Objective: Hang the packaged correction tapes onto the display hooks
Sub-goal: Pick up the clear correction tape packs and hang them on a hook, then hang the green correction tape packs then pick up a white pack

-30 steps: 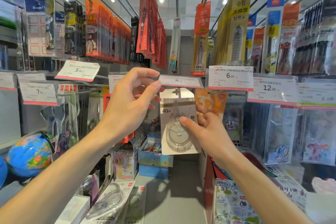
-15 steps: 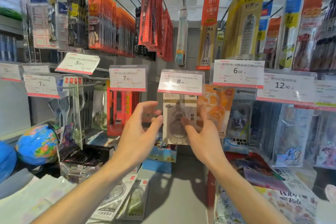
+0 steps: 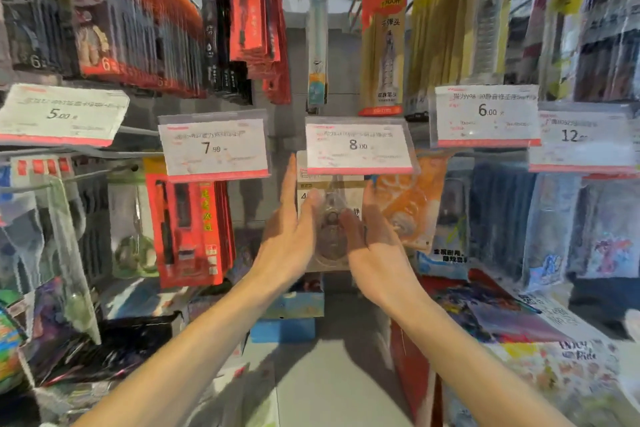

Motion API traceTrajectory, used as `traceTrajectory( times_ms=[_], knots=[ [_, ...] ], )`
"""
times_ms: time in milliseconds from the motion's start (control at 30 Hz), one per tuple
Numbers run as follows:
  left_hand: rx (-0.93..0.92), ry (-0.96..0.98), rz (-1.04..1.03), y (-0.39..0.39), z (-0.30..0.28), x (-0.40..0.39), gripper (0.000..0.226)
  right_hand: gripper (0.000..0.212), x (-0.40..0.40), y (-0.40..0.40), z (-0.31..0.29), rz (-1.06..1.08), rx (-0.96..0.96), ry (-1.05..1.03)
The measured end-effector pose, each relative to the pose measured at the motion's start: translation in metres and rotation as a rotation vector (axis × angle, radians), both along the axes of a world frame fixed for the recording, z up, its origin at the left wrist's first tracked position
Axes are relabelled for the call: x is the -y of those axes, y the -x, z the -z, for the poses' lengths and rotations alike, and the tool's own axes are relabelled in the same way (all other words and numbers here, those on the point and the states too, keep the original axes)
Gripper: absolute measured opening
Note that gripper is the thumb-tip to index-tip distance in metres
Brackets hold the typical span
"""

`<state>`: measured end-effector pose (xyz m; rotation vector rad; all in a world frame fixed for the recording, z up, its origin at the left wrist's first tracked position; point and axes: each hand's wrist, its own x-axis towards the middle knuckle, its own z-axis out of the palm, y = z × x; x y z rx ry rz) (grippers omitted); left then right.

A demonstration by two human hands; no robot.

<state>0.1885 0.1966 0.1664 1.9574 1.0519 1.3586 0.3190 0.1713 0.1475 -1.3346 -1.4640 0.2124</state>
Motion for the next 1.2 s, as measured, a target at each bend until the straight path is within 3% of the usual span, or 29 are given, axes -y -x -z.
traceTrajectory(
  times_ms=[67, 167, 300, 467, 733, 900, 1000, 1200],
  knots=[
    [0.024, -0.052, -0.006, -0.002, 0.001, -0.014, 0.055, 0.049, -0.004, 0.000, -0.004, 0.050, 0.053, 0.034],
    [0.012, -0.075, -0.068, -0.005, 0.005, -0.039, 0.050, 0.057, -0.011, -0.002, -0.010, 0.079, 0.091, 0.108],
    [0.001, -0.058, -0.032, -0.004, 0.008, -0.047, 0.053, 0.057, -0.017, -0.007, -0.009, 0.038, 0.083, 0.034],
    [0.079, -0.003, 0.054, 0.007, 0.010, -0.034, 0.052, 0.028, -0.003, -0.023, -0.010, -0.106, -0.102, 0.007],
    [0.163, -0.005, -0.023, 0.029, 0.025, 0.003, 0.039, 0.028, 0.037, -0.049, 0.000, -0.075, -0.186, 0.100],
    [0.377, 0.100, -0.122, 0.038, 0.039, 0.043, 0.019, 0.017, 0.065, -0.050, 0.010, -0.251, -0.403, 0.137],
    [0.484, 0.146, -0.118, 0.044, 0.052, 0.073, 0.014, 0.016, 0.082, -0.045, 0.021, -0.343, -0.438, 0.174],
    [0.545, 0.177, -0.107, 0.082, 0.082, 0.111, 0.011, 0.011, 0.108, -0.018, 0.048, -0.385, -0.493, 0.202]
  ],
)
